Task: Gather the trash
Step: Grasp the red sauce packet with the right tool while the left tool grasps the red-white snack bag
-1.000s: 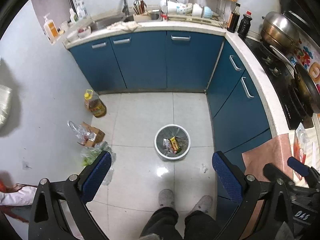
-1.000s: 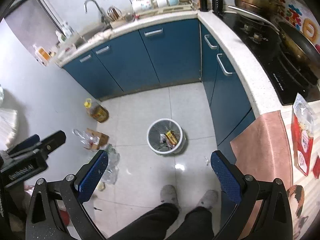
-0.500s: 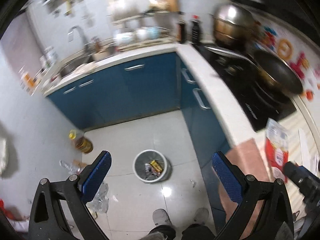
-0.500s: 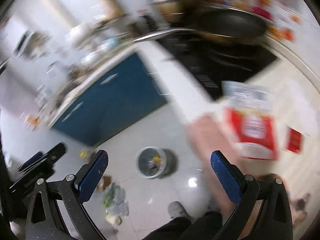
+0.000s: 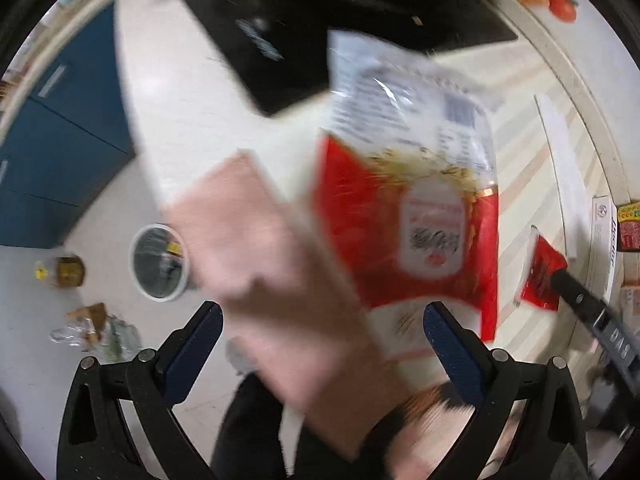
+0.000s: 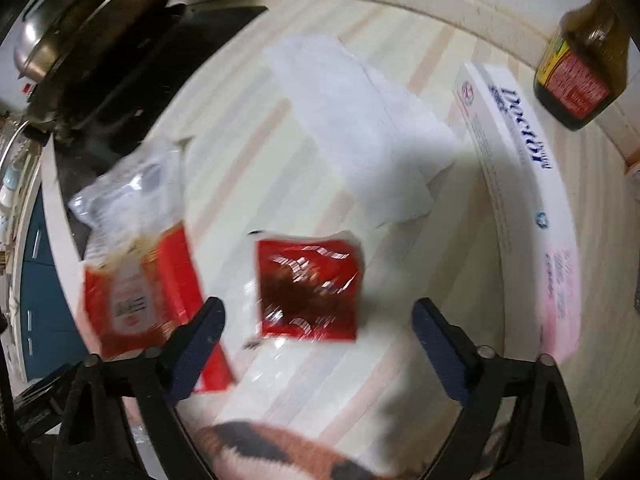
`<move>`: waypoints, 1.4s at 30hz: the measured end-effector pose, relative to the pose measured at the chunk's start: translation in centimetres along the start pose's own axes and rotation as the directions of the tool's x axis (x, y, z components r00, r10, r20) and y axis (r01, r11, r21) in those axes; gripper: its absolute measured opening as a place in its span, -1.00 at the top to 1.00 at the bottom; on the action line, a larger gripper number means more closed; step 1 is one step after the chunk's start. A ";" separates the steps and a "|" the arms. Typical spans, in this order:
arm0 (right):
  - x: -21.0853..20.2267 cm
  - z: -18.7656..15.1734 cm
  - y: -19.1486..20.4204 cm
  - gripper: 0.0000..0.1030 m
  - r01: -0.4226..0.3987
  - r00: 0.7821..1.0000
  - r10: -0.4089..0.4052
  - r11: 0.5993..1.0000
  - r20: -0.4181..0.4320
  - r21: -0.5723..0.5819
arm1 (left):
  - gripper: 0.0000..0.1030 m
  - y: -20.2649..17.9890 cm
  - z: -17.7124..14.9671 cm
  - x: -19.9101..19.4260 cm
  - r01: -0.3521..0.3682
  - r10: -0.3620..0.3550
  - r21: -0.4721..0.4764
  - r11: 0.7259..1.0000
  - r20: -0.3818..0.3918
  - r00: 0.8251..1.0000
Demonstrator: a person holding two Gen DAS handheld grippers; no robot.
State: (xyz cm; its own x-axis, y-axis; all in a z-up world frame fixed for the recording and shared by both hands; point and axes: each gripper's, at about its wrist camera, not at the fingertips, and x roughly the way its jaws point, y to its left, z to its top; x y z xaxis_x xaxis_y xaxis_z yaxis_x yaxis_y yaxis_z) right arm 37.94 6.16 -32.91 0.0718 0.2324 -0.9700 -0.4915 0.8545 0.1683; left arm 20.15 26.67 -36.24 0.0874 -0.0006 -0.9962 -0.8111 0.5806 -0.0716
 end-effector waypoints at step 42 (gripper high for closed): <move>1.4 2.8 2.2 0.87 -0.070 0.991 0.084 0.989 0.107 -0.133 | 0.50 2.0 3.0 1.4 0.398 -0.391 -0.130 0.908 0.077 0.917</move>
State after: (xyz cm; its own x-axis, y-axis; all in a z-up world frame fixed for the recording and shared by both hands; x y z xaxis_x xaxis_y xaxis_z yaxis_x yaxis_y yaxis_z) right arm 39.38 9.66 -33.42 0.1228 0.3523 -0.9278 -0.6060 0.7670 0.2109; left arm 20.37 30.27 -37.61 0.4415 -0.1651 -0.8819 -0.7771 0.4210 -0.4678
